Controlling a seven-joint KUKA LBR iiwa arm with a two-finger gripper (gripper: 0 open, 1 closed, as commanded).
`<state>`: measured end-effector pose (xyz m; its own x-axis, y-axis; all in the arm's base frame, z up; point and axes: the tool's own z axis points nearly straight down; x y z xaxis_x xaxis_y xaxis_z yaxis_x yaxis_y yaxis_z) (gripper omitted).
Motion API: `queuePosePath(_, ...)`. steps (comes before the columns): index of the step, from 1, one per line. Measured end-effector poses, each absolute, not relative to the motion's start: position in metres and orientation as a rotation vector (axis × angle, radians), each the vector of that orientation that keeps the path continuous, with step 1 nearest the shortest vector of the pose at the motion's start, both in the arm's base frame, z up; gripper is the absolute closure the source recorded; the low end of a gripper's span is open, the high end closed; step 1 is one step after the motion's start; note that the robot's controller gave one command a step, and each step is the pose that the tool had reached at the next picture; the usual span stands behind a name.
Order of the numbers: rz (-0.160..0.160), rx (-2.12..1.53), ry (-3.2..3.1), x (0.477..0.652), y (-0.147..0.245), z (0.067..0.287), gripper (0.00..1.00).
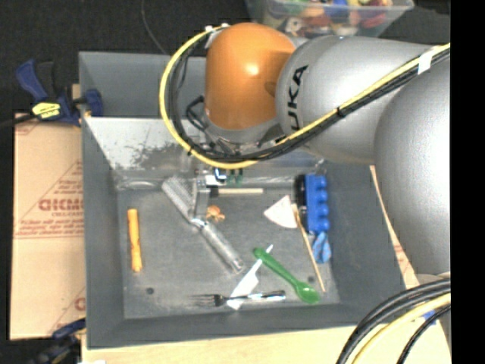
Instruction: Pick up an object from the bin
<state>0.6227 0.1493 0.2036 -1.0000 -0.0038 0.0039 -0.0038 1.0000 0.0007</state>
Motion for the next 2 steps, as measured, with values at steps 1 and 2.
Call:
queuePosePath(1, -0.003, -0.001, -3.145, 0.624, 0.148, 0.209, 0.0)
queuePosePath(2, -0.006, -0.206, -3.142, 0.612, 0.118, 0.092, 0.0)
